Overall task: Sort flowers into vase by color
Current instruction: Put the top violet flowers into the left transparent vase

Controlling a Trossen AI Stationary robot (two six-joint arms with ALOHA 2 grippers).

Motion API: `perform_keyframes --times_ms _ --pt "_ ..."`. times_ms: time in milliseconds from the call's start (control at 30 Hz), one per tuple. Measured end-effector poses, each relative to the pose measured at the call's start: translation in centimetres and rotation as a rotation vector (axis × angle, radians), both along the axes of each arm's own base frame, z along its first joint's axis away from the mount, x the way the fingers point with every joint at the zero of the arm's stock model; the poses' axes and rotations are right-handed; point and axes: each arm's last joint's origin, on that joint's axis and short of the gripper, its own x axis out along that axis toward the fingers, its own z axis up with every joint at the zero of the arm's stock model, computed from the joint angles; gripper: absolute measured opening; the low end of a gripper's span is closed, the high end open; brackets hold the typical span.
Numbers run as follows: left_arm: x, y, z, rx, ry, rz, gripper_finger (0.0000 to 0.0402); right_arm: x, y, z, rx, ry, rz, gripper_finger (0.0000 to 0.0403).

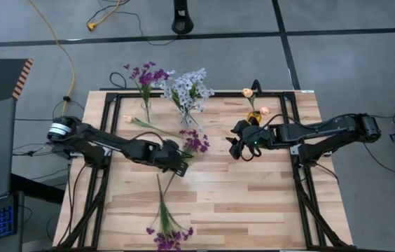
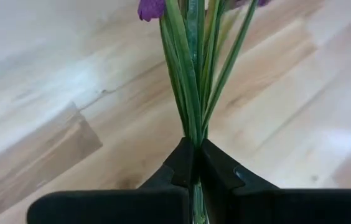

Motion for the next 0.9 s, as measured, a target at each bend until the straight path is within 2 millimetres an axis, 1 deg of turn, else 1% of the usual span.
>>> perform_keyframes --times_ms 200,400,667,900 --pt "-2.4 -0.4 4.2 0.051 -0.109 -0.038 0.0 0.0 0.0 0.0 0.0 0.0 0.0 0.0209" --pt "-5.4 -0.4 7.2 0.09 -0.15 -0.071 0.0 0.0 0.0 0.0 0.0 -0.001 -0.001 0.0209" --pt "-9.7 -0.4 9.2 0.067 -0.103 -0.126 0.0 0.0 0.0 0.0 0.0 -0.001 0.0 0.0209" --pt "-12.7 -0.3 10.7 0.007 -0.122 -0.197 0.0 0.0 0.0 0.0 0.0 -0.001 -0.001 0.0209"
